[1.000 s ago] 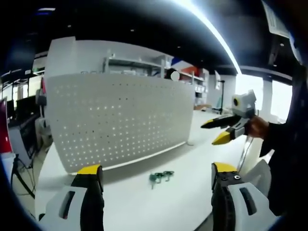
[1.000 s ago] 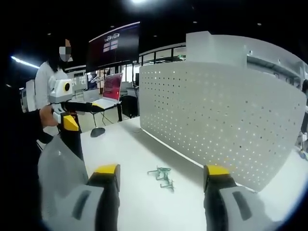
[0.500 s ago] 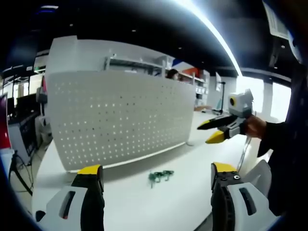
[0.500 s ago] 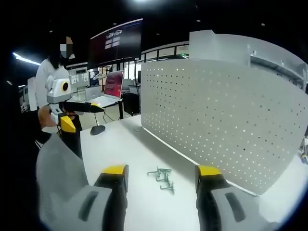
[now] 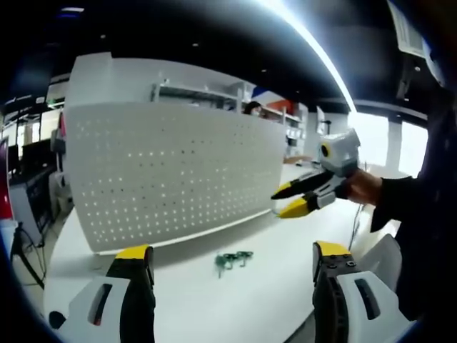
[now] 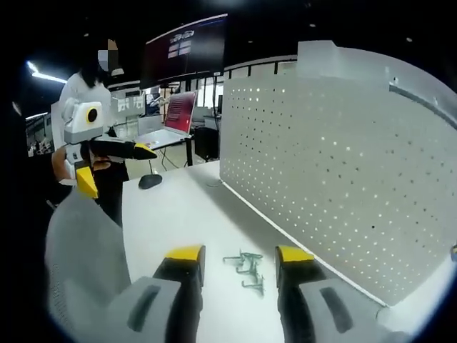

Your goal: Insert the hook assembly into the mounting plate slot until the hook locks in place.

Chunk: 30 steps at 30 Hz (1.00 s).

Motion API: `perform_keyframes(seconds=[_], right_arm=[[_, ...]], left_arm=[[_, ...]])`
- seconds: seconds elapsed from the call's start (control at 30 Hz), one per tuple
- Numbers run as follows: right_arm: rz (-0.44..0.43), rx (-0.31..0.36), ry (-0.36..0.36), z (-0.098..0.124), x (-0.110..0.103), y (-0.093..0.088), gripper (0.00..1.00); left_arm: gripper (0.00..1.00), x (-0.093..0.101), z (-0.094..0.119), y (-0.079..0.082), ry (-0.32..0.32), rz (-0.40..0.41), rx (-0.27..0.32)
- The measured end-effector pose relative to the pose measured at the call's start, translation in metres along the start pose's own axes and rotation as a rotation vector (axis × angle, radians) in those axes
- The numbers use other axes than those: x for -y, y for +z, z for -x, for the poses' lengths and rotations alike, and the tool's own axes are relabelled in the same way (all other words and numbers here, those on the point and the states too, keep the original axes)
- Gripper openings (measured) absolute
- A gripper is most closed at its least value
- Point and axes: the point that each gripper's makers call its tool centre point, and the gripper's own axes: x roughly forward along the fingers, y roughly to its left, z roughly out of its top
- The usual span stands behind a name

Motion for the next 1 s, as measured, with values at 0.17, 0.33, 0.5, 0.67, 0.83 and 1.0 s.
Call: perform_keyframes(seconds=[0.17,0.33,0.5,0.67,0.83,1.0], right_arm=[[0.017,-0.02,0.035,-0.019,-0.003,-0.003,0.31],[0.021,-0.065,0.063,-0.04,-0.002,-0.015,0.27],[0.034,-0.114,0.084,-0.058,-0.002,-0.029,0.23],[0.063,-0.139,0.096,-0.072,-0.002,-0.035,0.19],[0.074,-0.159,0.105,-0.085,0.001,-0.041,0.15],[0.099,-0.192,0.124,-0.098,-0.002,-0.048,0.14]], left_arm=[[0.93,0.003,-0.001,-0.002,-0.005,0.002,-0.002],[0.93,0.004,-0.001,-0.002,-0.007,0.0,-0.005],[0.93,0.005,-0.001,-0.002,-0.008,0.003,-0.007],[0.93,0.005,-0.001,-0.004,-0.008,0.008,-0.009],[0.93,0.005,-0.002,-0.005,-0.008,0.01,-0.013],[0.93,0.005,-0.004,-0.006,-0.012,0.01,-0.017]])
